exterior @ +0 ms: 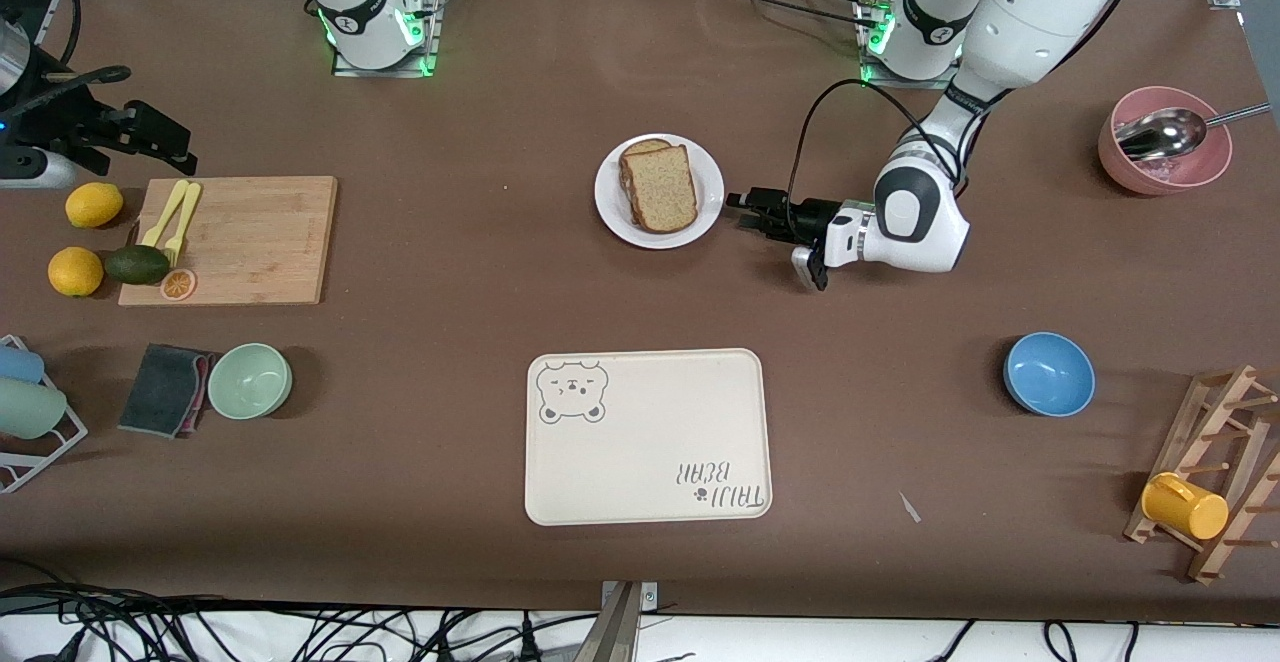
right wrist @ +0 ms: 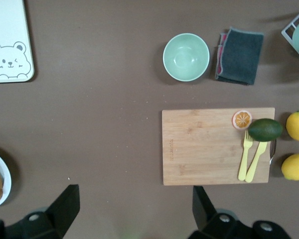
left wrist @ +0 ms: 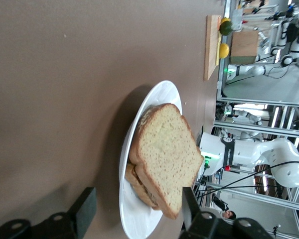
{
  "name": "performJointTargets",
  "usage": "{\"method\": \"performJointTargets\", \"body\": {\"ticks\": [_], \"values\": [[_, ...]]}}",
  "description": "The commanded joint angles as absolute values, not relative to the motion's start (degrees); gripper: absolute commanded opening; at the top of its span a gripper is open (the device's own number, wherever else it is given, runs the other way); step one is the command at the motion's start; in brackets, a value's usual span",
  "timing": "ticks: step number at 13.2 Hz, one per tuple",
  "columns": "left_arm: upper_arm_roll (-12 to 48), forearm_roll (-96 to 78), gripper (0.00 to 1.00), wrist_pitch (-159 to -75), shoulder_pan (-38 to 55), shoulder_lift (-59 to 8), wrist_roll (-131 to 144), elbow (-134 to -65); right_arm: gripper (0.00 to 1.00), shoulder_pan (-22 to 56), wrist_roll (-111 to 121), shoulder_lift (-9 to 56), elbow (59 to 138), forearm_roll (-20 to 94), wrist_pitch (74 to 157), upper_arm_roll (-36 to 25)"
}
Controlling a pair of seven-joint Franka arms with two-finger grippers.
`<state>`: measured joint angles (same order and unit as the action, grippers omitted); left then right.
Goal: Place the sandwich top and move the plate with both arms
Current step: 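Grip the white plate rim with the left gripper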
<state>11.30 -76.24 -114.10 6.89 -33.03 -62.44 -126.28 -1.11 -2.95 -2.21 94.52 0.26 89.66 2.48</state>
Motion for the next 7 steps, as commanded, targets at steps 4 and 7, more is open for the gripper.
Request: {"method": "performJointTargets", "body": {"ticks": [4,7], "values": [[11.3,-79.5,0.48,-114.3,7.6,-34.7,-67.9,-126.4,1.0,-0.9,-6.2,-1.9,95.7,-1.4,89.5,3.0],[11.3,-79.6,0.37,-114.4,8.2,-34.7,-67.6,-126.3,1.0,-0.8,-6.3,-2.2,95.4,-1.3,88.8,5.3]]}}
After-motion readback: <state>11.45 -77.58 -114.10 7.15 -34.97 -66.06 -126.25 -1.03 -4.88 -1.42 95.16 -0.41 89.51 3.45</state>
